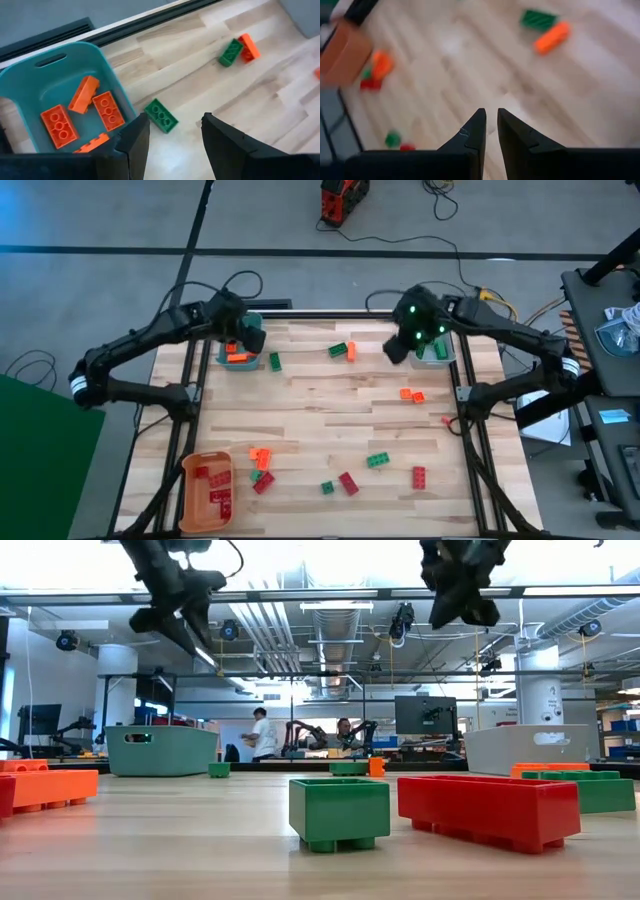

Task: Sort blocks
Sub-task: Put the green game piece into the gray bin

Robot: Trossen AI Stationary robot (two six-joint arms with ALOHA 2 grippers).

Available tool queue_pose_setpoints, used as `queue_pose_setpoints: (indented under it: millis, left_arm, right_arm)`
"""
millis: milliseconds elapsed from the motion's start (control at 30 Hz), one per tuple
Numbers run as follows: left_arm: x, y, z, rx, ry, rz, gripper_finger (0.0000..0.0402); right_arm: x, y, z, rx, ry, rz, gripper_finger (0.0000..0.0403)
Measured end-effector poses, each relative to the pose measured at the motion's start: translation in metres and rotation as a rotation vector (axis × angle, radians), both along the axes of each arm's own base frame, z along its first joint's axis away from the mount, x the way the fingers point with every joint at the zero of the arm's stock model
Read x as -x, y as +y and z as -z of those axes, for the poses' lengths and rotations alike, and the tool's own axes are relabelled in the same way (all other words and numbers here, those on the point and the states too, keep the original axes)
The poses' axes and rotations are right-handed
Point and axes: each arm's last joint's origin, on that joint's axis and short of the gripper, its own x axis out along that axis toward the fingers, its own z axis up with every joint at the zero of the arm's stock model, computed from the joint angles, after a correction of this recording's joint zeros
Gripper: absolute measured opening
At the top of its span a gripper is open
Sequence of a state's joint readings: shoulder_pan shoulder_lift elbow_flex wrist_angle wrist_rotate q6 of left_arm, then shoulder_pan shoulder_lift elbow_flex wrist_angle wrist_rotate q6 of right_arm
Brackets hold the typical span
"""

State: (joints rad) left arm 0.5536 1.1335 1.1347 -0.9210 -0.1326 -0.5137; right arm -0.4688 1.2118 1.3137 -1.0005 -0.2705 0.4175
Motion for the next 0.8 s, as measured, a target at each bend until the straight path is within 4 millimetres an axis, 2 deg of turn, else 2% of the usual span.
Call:
queue_pose_setpoints:
  millis: [267, 567, 667, 800]
  left_arm:
    - [0.008, -0.009, -0.01, -0.057, -0.021, 0.059, 0.0157]
    - [0.011, -0.01, -0.012, -0.083, -0.017, 0.088, 0.0157]
    - [0.01, -0.01, -0.013, -0.1, -0.015, 0.106, 0.0157]
    - [0.01, -0.009, -0.014, -0.117, -0.014, 0.123, 0.0157]
  right_arm:
    - [-0.018, 0.061, 0.001, 0.018, 0.007, -0.308, 0.0038]
    - [-0.022, 0.118, 0.001, 0.031, 0.013, -0.508, 0.0042]
    - [-0.02, 0.134, 0.001, 0.063, 0.018, -0.556, 0.006]
    - [-0.021, 0.153, 0.005, 0.115, 0.036, -0.629, 0.0108]
